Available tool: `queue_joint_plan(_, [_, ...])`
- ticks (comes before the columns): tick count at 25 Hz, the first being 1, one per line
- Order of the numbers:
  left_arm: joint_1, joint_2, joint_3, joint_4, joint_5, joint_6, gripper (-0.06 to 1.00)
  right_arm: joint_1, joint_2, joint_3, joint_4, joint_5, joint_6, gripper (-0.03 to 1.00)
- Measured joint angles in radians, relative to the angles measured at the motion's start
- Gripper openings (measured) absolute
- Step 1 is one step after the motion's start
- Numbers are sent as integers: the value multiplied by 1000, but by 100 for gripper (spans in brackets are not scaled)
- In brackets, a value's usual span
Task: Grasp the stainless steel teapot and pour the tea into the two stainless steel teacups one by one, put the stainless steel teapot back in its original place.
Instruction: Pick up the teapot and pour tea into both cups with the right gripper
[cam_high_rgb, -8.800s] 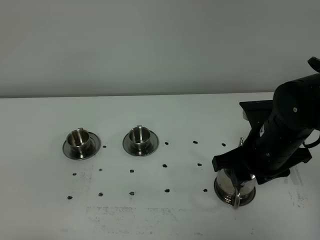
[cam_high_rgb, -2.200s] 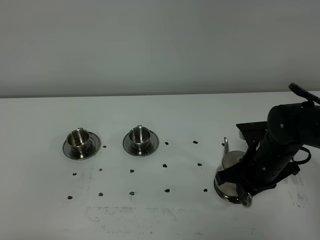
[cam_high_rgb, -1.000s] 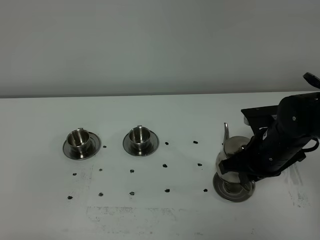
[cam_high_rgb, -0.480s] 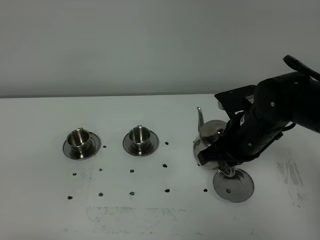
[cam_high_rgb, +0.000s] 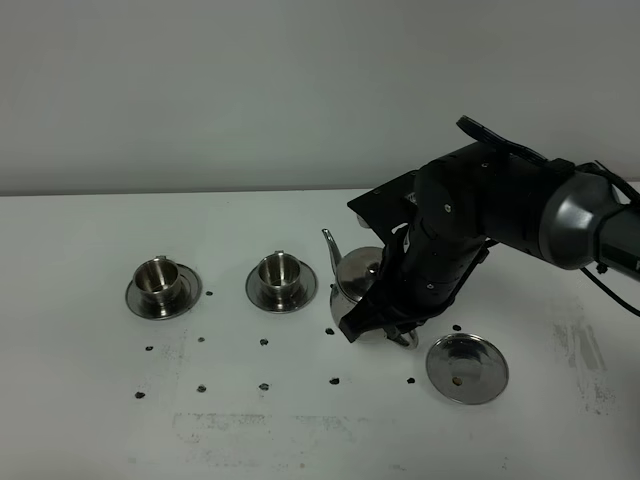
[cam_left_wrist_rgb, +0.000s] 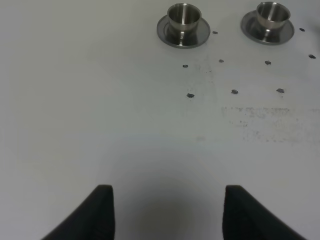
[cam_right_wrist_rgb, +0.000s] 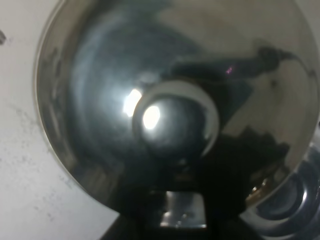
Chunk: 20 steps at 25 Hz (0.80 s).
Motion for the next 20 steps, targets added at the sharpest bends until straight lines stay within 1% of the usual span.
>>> queue_joint_plan(6, [0,0,0,0,0,1,54,9,35,-57,-32,35,-14,21])
queue_joint_plan(11, [0,0,0,0,0,1,54,24,44,-59,-35,33,-38,21])
queue_joint_plan(16, [0,0,0,0,0,1,54,44,54,-59,-88,27,-49,21])
queue_joint_plan(20, [0,0,0,0,0,1,54,50,54,-60,-122,1,-51,21])
